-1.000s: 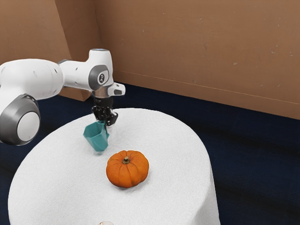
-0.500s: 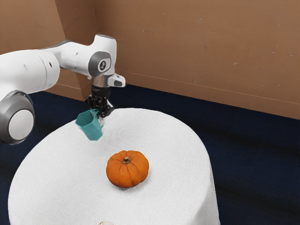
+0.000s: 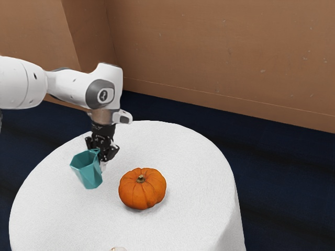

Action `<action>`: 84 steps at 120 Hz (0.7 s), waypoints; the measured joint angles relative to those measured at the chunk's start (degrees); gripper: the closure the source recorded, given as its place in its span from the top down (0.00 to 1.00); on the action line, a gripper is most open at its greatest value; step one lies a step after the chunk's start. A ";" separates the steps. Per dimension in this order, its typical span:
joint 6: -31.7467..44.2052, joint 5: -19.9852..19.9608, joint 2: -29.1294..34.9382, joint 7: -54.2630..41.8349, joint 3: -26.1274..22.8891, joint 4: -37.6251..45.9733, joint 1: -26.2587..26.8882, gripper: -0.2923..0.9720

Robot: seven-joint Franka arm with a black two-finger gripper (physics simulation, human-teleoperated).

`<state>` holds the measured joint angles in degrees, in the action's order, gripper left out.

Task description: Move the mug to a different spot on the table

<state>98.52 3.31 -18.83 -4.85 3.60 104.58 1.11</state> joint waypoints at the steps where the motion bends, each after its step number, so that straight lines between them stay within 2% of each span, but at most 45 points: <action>1: 0.13 -0.09 -0.16 0.17 0.00 -0.12 -0.01 0.20; 30: 2.87 -2.31 -6.18 4.68 0.03 -3.81 -0.15 0.16; 84: 5.83 -4.31 -10.15 9.92 -0.04 -4.00 -1.75 0.15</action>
<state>104.36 -0.99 -28.98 5.07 3.55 100.57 -0.64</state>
